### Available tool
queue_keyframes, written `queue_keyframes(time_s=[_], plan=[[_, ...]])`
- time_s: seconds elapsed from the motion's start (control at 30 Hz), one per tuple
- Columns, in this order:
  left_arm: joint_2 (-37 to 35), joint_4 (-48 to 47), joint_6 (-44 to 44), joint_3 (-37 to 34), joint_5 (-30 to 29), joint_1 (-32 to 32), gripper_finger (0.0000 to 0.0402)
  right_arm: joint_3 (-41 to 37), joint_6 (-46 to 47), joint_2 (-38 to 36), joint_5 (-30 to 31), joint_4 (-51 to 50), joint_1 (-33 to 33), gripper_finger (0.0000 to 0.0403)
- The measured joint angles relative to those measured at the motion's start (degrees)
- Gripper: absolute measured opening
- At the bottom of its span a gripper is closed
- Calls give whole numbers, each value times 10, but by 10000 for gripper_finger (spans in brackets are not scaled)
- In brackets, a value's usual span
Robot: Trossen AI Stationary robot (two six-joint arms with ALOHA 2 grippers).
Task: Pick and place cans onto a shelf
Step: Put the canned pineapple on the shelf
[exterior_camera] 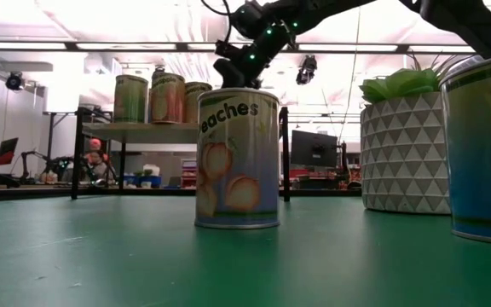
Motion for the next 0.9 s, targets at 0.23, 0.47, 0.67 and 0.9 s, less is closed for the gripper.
queue_keyframes(time_s=[0.23,0.47,0.67,0.9], plan=[[0,0,0,0,0,0,0,-1,7,0,-17,-35,6,8],[0,0,0,0,0,0,0,-3,6,0,-34,29,14,9],[0,0,0,0,0,0,0,-3,20,0,-31,42,13,9],[0,0,0,0,0,0,0,-3,19,12,-32,68,13,9]])
